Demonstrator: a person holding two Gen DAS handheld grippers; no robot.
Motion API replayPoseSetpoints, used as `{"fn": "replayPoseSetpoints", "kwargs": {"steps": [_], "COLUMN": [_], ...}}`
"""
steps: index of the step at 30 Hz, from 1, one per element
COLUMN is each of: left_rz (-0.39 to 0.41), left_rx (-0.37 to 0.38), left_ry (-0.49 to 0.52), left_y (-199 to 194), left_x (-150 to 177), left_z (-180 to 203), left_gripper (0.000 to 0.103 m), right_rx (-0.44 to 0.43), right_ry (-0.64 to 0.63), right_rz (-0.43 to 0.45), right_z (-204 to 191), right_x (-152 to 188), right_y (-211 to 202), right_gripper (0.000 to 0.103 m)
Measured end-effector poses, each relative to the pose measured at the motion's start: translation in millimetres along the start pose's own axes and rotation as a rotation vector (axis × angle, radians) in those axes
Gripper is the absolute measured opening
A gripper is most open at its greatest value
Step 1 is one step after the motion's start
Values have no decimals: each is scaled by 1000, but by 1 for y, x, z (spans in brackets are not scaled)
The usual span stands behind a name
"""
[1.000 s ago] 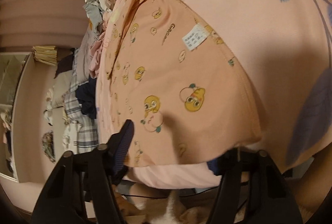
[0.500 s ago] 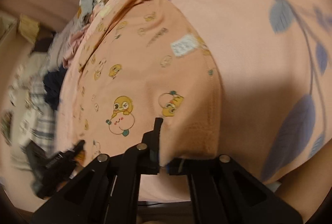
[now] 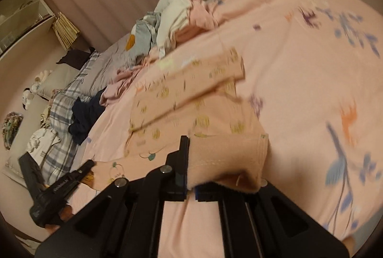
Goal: Fold small clothes
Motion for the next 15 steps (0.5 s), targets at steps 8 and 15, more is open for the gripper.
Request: {"fn": "replayPoseSetpoints", "kwargs": {"steps": [8, 15], "left_rz": [-46, -190], "left_rx": [-95, -227], "left_ry": [124, 116], "left_y": [102, 217], "left_x": [-67, -79], "left_z": [31, 12], "left_gripper": [7, 7], "right_rx": [97, 180], "right_ry": [-90, -66], "right_rz": [-58, -234], "right_z": [11, 62], "right_x": [-83, -122], "right_y": [71, 183], "right_gripper": [3, 3]}}
Point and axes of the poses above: each gripper's, at about its wrist camera, not at the fingertips, and y roughly the way its jaws point, z to its right, x to its underside, the point moved 7 cm from there along y, roughly the way its jaws point, and after that the axes turned 11 degrees about -y, right-handed, at the moved point
